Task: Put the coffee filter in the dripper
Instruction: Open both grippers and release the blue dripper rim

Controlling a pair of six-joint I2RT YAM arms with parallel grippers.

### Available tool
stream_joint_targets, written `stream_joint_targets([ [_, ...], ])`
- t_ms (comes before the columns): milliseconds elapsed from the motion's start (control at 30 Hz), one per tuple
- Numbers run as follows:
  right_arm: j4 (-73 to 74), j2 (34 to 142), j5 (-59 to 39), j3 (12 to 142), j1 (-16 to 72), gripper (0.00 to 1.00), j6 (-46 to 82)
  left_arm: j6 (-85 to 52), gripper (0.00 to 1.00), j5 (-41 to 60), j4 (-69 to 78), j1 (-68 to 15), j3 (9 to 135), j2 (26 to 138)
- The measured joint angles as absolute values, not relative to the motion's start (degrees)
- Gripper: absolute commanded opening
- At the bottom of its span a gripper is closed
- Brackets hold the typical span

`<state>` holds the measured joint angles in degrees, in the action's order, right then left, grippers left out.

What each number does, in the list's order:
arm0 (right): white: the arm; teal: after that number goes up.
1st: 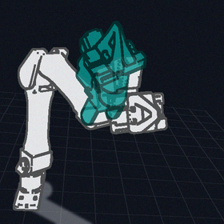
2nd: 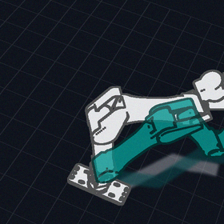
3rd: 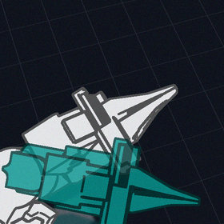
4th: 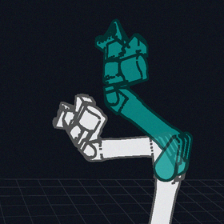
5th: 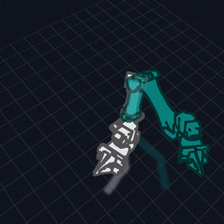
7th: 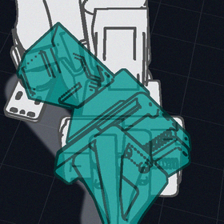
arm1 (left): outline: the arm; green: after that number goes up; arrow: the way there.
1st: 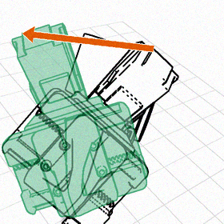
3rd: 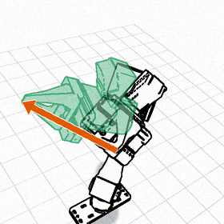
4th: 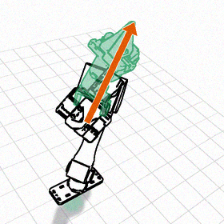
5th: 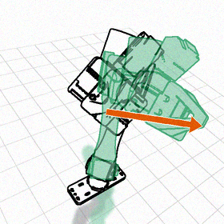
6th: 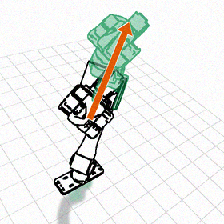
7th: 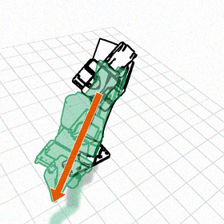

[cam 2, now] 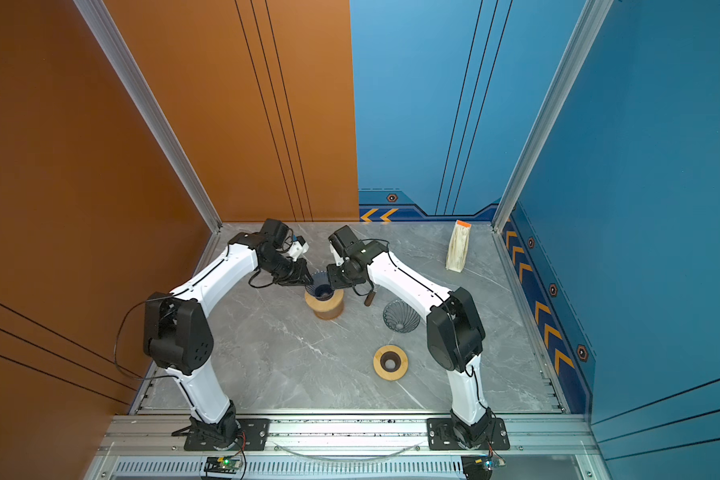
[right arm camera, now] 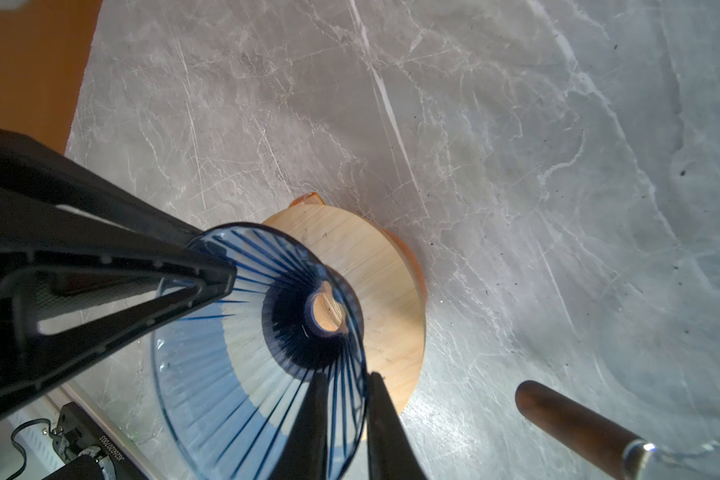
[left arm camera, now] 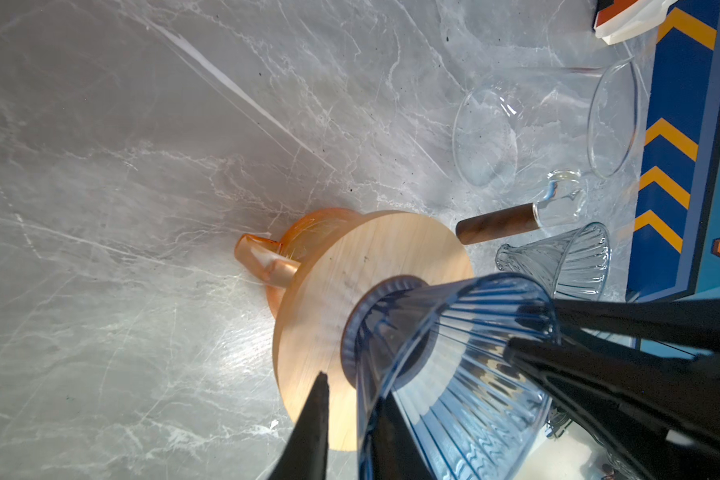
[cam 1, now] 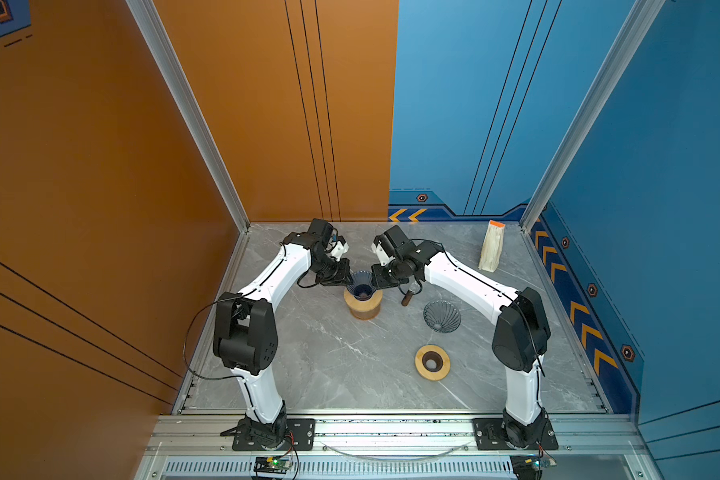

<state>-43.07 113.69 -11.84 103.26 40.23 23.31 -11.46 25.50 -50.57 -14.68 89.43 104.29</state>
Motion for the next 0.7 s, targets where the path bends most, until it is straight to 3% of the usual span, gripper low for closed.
stream_joint_targets([
  [333, -43.53, 113.69, -12.25, 104.09, 40.23, 0.37, 22.24, -11.92, 0.36, 25.47, -50.39, -14.96, 91.98, 104.27],
  [700, -43.55, 110.08, -11.09, 104.12, 39.62, 0.41, 20.32, -11.99, 0.62, 25.5, -50.37, -15.0, 94.89, 102.02],
])
